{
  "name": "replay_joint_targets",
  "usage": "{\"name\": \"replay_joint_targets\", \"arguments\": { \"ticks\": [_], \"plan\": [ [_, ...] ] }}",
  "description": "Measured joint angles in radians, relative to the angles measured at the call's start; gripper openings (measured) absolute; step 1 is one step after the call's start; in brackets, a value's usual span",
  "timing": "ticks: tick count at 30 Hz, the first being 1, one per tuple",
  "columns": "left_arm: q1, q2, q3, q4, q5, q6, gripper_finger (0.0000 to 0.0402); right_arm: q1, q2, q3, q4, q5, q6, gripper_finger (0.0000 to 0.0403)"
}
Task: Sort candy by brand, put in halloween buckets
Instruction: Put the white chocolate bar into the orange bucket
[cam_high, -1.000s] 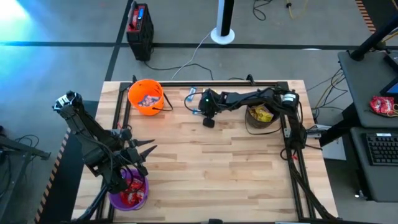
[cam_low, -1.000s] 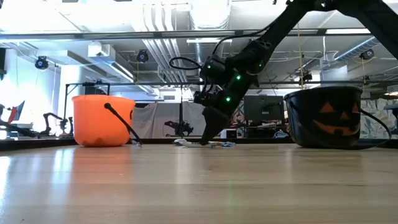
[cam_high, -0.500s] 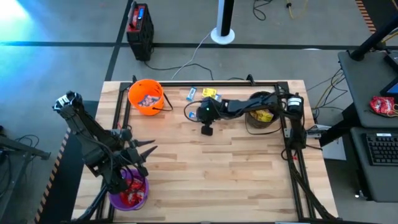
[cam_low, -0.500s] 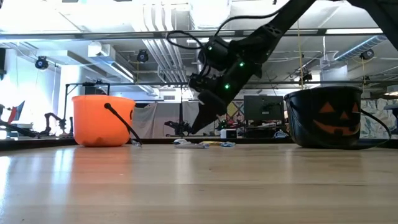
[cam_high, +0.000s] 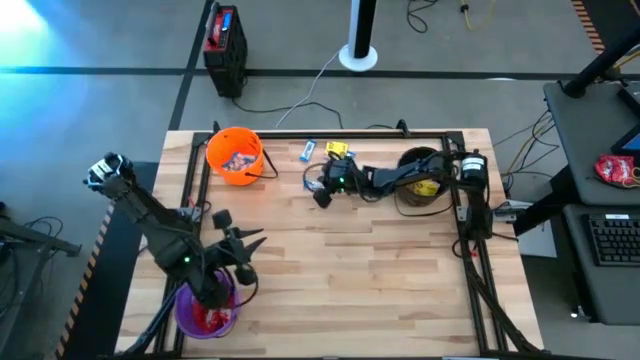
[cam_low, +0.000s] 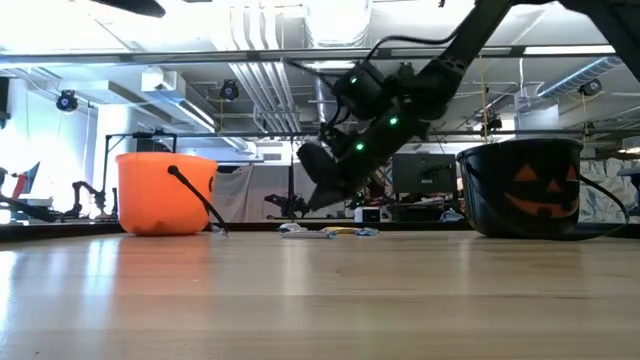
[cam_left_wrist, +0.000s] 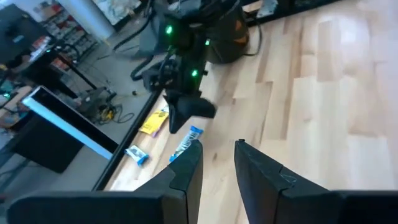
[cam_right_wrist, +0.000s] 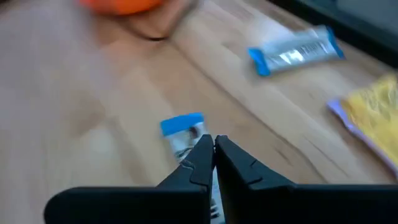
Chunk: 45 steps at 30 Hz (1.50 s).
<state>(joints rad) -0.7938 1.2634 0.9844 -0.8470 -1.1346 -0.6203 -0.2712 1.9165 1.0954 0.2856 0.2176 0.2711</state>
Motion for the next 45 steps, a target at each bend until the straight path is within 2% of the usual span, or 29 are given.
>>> {"name": "replay_joint_targets", "arguments": {
  "ticks": [2, 6, 13, 16, 20, 25, 30, 36, 40, 45],
  "plan": [
    [0.027, 0.01, 0.0, 0.044, -0.007, 0.035, 0.0076, -0.022, 0.02, 0.047, -0.066, -0.045, 0.049, 0.0008],
    [0.08, 0.027, 0.0, 0.096, -0.006, 0.095, 0.0076, -0.022, 0.052, 0.113, -0.189, -0.116, 0.011, 0.0008],
    [0.14, 0.056, 0.0, 0.107, 0.015, 0.122, 0.0076, -0.003, 0.069, 0.121, -0.264, -0.118, -0.001, 0.0008],
    [0.152, 0.058, 0.0, 0.134, 0.092, 0.153, 0.0076, 0.013, 0.067, 0.118, -0.326, -0.116, 0.007, 0.0009],
    [0.169, 0.058, 0.0, 0.213, 0.227, 0.231, 0.0076, 0.052, 0.063, 0.114, -0.409, -0.178, 0.006, 0.0009],
    [0.208, 0.057, 0.0, 0.274, 0.333, 0.306, 0.0076, 0.167, 0.047, 0.109, -0.43, -0.253, 0.002, 0.0009],
    [0.279, 0.075, 0.0, 0.288, 0.46, 0.322, 0.0076, 0.269, -0.009, 0.102, -0.46, -0.255, 0.005, 0.0009],
    [0.333, 0.177, 0.0, 0.372, 0.543, 0.464, 0.0076, 0.27, -0.108, 0.104, -0.471, -0.244, -0.006, 0.0009],
    [0.375, 0.231, 0.0, 0.449, 0.654, 0.531, 0.0076, 0.26, -0.184, 0.089, -0.617, -0.244, 0.007, 0.0009],
    [0.44, 0.293, -0.002, 0.518, 0.682, 0.601, 0.0076, 0.26, -0.302, -0.012, -0.669, -0.246, 0.135, 0.0009]
  ]
}}
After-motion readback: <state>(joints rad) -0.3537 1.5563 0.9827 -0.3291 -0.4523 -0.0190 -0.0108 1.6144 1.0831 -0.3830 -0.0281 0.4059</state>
